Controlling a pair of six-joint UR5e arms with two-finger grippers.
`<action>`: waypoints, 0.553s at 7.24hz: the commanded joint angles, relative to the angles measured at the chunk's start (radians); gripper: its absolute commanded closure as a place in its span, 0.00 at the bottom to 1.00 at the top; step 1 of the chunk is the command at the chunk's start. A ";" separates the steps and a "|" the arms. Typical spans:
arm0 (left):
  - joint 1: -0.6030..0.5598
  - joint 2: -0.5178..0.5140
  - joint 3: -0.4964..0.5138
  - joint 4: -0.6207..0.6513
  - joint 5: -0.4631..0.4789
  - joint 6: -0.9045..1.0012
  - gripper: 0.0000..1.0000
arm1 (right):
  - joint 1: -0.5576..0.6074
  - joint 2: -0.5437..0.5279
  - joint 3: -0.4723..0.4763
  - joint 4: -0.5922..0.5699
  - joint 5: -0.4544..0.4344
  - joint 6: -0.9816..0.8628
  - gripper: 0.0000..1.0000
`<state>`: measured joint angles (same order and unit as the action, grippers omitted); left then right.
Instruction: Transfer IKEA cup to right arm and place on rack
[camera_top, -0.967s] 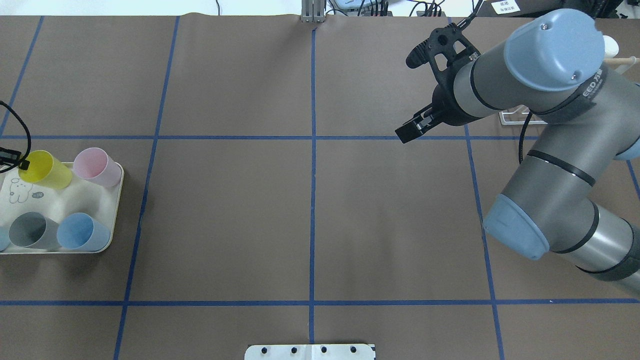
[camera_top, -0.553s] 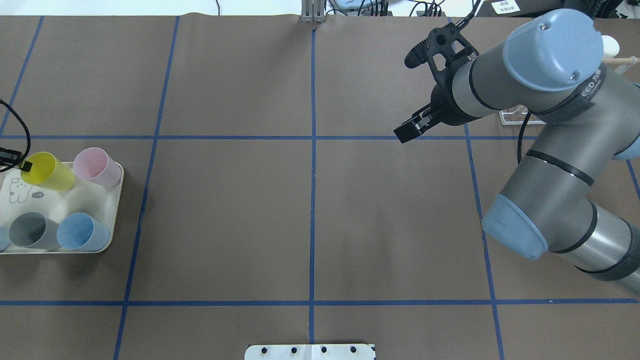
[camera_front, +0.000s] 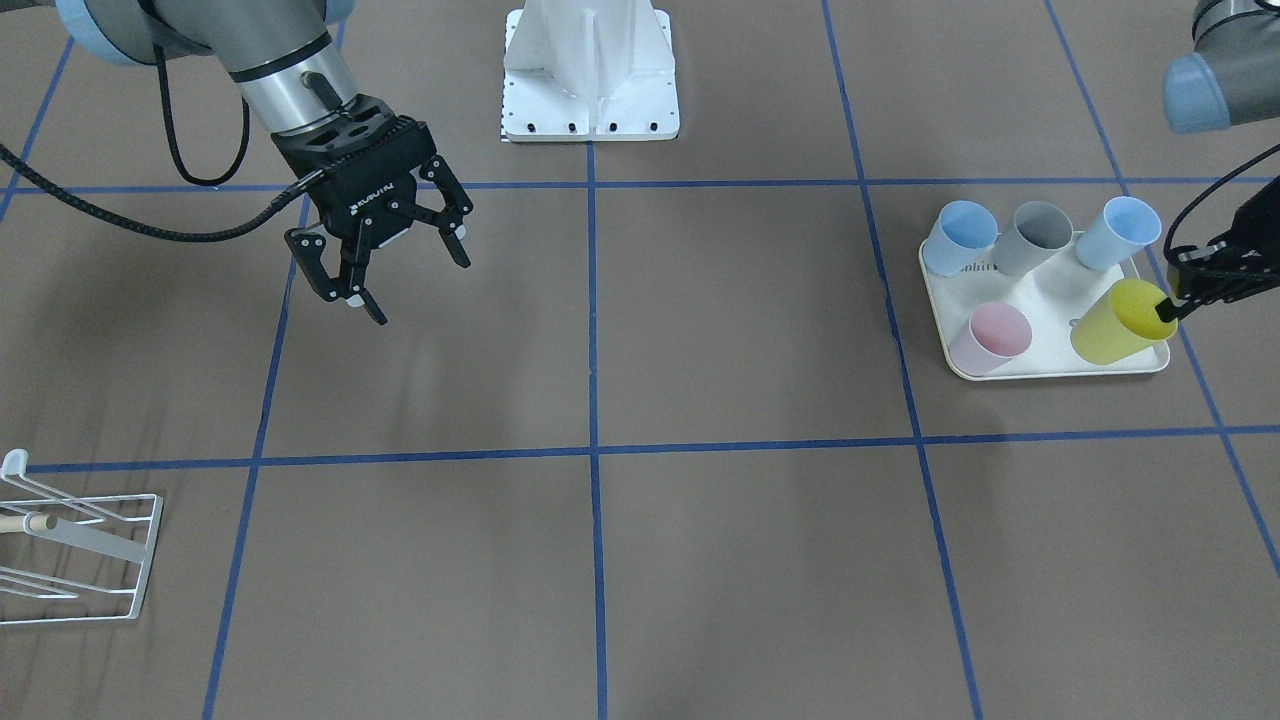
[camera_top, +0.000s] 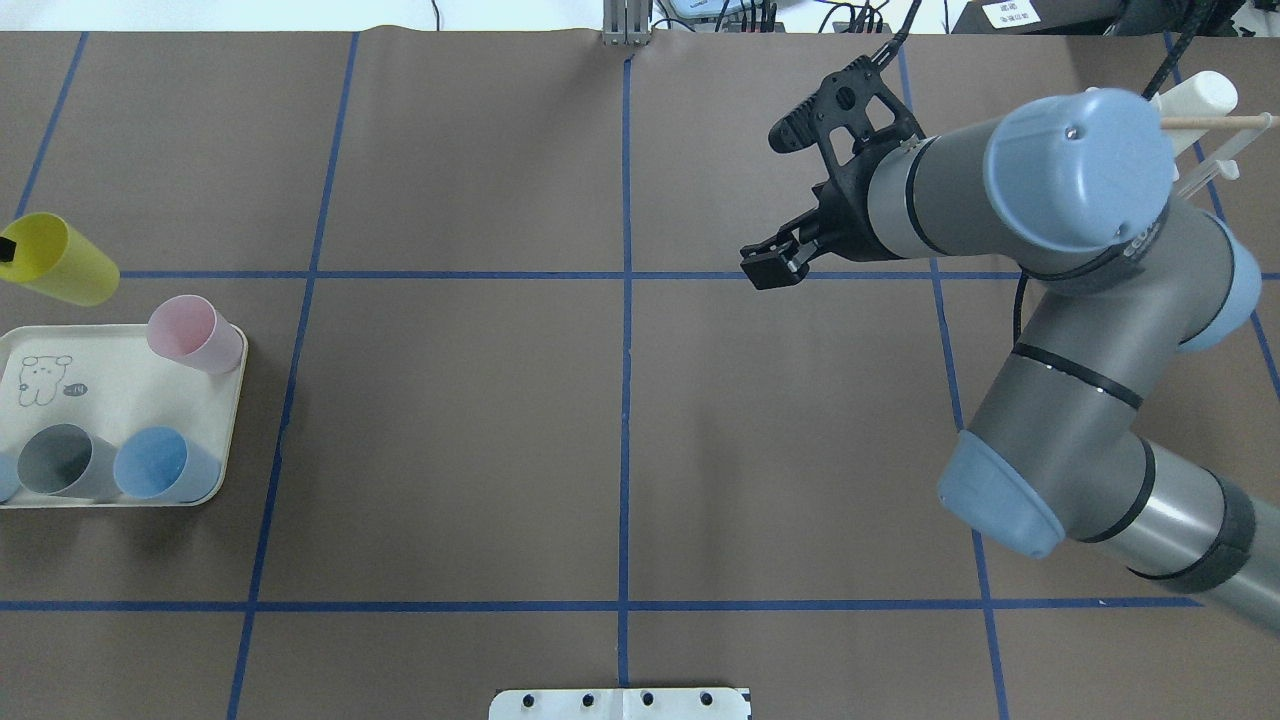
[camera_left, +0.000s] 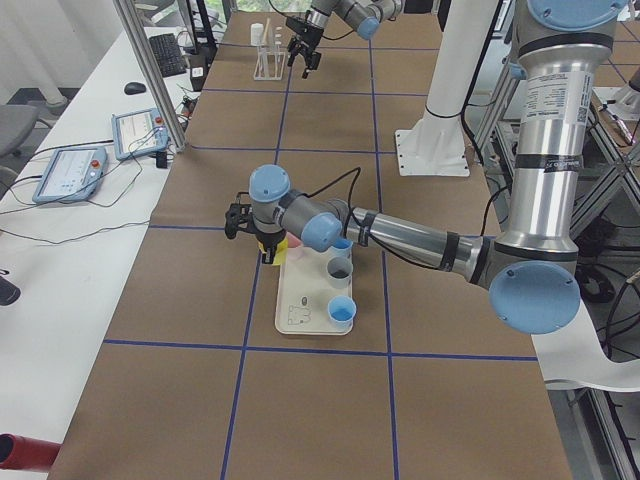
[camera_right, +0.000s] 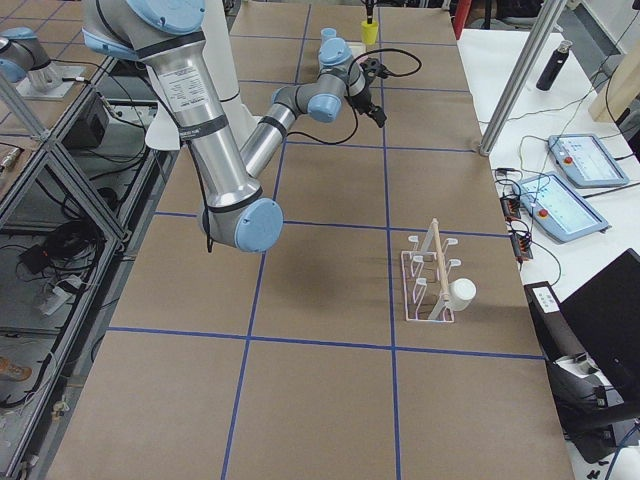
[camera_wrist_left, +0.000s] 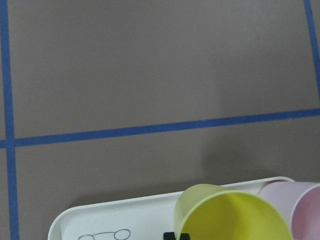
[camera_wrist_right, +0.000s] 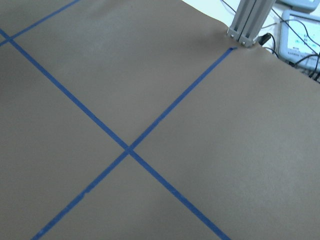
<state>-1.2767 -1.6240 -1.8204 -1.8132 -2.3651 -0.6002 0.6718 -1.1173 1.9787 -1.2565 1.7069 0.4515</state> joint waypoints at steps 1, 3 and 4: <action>-0.006 -0.075 -0.166 0.120 -0.087 -0.326 1.00 | -0.116 0.004 -0.003 0.110 -0.210 0.001 0.01; 0.003 -0.201 -0.191 0.103 -0.195 -0.619 1.00 | -0.165 0.057 -0.012 0.112 -0.243 0.006 0.01; 0.016 -0.256 -0.198 0.083 -0.244 -0.738 1.00 | -0.170 0.062 -0.027 0.124 -0.244 0.001 0.01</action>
<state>-1.2727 -1.8086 -2.0060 -1.7128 -2.5453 -1.1784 0.5178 -1.0727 1.9658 -1.1436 1.4731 0.4555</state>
